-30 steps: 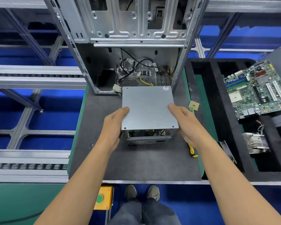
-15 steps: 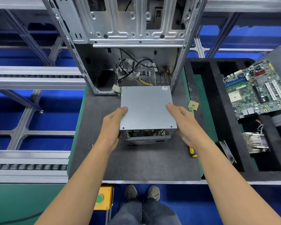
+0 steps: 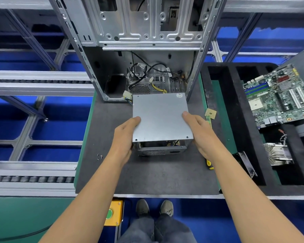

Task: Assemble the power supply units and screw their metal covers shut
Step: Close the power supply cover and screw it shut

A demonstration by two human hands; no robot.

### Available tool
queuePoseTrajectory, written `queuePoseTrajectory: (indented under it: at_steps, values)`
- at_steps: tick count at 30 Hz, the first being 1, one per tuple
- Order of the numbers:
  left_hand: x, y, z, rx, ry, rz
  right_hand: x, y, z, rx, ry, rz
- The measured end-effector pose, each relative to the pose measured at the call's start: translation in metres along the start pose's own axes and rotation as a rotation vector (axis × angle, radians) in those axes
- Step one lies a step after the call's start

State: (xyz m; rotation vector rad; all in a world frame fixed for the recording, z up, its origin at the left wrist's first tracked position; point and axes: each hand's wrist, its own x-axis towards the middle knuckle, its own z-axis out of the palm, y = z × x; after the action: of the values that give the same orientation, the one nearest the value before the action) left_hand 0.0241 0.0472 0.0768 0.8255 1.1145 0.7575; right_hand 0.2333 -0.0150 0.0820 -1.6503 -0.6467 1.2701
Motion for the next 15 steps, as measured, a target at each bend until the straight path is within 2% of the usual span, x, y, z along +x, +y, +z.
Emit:
queuePoseTrajectory:
  at_steps: [15]
  values:
    - [0.0033, -0.0014, 0.0011, -0.014, 0.026, -0.019, -0.0037, -0.0003, 0.0033, 0.05, -0.045, -0.017]
